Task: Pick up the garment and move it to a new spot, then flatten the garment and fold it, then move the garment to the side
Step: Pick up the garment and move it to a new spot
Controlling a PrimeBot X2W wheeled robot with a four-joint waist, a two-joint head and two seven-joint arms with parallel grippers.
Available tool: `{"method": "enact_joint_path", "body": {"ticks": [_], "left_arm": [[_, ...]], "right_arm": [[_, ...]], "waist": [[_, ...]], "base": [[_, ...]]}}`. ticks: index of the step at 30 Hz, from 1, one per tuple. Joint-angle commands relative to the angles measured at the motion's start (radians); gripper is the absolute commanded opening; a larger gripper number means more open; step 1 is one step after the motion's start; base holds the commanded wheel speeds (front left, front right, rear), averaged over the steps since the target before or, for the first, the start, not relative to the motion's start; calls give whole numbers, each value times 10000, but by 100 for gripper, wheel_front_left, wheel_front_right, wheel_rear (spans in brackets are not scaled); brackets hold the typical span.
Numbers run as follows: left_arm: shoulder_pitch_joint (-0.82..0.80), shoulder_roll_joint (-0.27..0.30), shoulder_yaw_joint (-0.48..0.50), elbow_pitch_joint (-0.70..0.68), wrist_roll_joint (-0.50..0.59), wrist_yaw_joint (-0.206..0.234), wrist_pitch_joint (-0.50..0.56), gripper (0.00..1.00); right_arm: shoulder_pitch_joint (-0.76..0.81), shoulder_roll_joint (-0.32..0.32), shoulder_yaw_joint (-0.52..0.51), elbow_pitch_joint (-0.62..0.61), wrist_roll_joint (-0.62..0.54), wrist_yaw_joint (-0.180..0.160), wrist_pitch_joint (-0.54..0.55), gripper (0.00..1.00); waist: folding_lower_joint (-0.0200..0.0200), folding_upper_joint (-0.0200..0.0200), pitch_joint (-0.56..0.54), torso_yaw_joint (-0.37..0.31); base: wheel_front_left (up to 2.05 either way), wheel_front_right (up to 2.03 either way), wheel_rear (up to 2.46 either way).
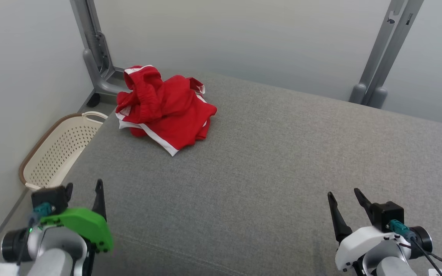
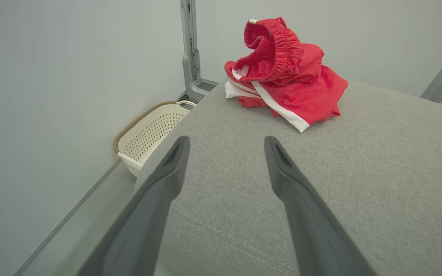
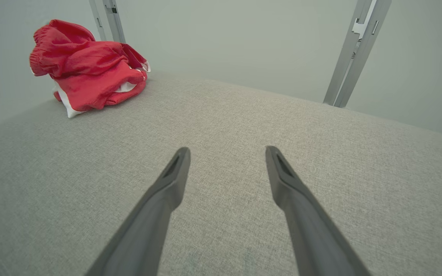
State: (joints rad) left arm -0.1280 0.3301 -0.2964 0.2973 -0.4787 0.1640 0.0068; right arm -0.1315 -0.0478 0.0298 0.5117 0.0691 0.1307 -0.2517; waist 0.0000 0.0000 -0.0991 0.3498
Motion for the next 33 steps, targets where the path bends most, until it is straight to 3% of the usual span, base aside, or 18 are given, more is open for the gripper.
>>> {"method": "enact_joint_path", "body": {"ticks": [1,7,11,18,27,33], "left_arm": [[-882,-150,55,418,-256,-195,350,100],[-3236,-143,-153,1748,-524,-861,1583,100],[-4875,179,-720,2584,26,-1316,2439,100],[-7249,320,-737,3697,-67,-1791,3552,100],[-9129,911,-1027,4616,296,-1987,4845,100],[-9429,1090,-1297,5035,614,-1805,5047,100]], "right_arm": [[-132,-38,-59,-86,-133,1,21,100],[-301,-43,261,-571,-432,1,282,100],[-579,-47,524,-1242,-798,-1,633,100],[-829,-43,764,-2670,-1476,-3,1380,100],[-369,-40,597,-4047,-1899,-3,2078,100],[-270,-34,626,-4407,-1747,-3,2165,100]], "waist": [[0,0,289,-73],[0,0,1100,-613],[0,0,2002,-1117],[0,0,3441,-1986],[0,0,4664,-2620],[0,0,5163,-2836]], "base": [[0,0,0],[0,0,0],[0,0,0],[0,0,0],[0,0,0],[0,0,0]]}}
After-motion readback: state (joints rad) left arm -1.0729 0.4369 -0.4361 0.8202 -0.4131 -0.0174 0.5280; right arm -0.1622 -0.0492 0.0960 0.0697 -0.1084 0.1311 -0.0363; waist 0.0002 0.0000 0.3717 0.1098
